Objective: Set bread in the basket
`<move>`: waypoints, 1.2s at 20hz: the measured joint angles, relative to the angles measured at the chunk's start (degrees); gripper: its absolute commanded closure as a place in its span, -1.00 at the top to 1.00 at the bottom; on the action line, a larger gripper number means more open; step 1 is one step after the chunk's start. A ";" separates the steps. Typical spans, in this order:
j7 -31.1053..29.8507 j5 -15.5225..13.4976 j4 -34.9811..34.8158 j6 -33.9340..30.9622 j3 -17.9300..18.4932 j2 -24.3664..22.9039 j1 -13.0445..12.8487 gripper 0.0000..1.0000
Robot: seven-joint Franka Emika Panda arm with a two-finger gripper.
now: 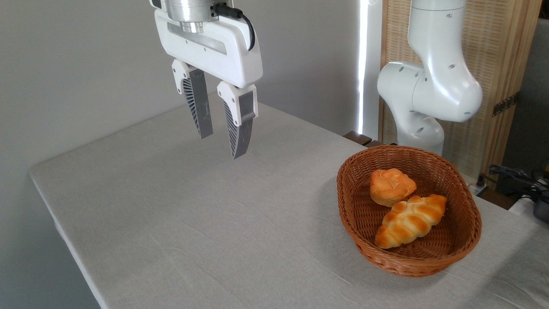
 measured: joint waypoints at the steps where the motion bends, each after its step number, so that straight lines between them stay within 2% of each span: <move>1: 0.00 0.00 0.00 -0.25 0.01 0.12 -0.16 1.00; 11: 0.00 0.01 0.00 -0.53 -0.13 0.92 -0.98 1.00; 16: -0.55 3.60 0.01 -0.53 -0.49 1.00 -1.04 1.00; 24: -1.96 4.04 0.01 -0.53 -0.89 1.15 -1.24 1.00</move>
